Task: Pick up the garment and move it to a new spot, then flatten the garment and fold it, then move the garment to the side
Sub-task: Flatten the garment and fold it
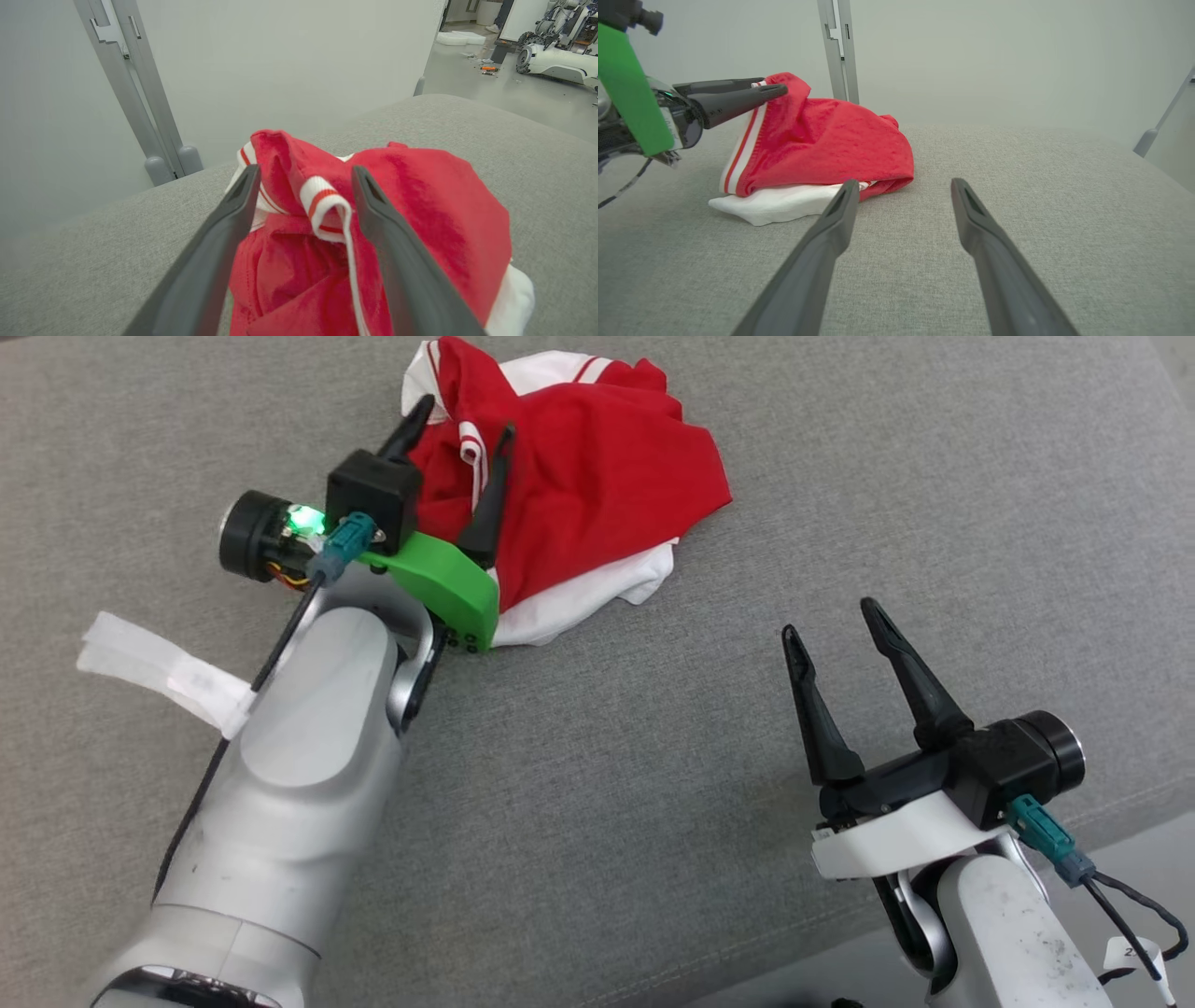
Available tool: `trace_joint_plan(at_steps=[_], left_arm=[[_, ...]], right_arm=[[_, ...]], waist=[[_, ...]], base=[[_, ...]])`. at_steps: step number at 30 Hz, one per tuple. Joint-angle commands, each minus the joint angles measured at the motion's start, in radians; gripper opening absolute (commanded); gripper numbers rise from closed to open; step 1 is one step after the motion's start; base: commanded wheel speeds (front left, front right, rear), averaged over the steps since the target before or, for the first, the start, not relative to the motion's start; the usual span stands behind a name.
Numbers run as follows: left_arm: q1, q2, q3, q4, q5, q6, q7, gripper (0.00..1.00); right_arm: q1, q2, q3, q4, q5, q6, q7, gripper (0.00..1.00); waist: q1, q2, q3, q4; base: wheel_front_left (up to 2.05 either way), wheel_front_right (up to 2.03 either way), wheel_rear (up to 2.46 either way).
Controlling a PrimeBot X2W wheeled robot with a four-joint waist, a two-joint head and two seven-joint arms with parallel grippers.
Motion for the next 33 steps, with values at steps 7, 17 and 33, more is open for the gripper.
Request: trace_joint_plan(at_steps=[7, 17, 33], left_arm=[[-0.067, 0.011, 0.002, 0.042, -0.042, -0.022, 0.030, 0.00], [-0.301, 0.022, -0.169, -0.109, -0.108, -0.061, 0.237, 0.00], [-0.297, 0.180, -0.335, -0.475, -0.426, -0.058, 0.235, 0.00]], right_arm=[[-0.004, 0.000, -0.002, 0.000, 0.020, 0.000, -0.001, 1.00], [0.006, 0.000, 0.042, 0.014, 0.043, 0.000, -0.001, 1.00], [0.071, -0.001, -0.025, 0.024, -0.035, 0.000, -0.001, 1.00]], waist=[[0.0000, -0.0001, 0.027, -0.067], [0.0000, -0.0001, -0.054, -0.125], [0.0000, -0.0001, -0.124, -0.002]], base=[[0.00, 0.00, 0.00], [0.00, 0.00, 0.00], [0.00, 0.00, 0.00]])
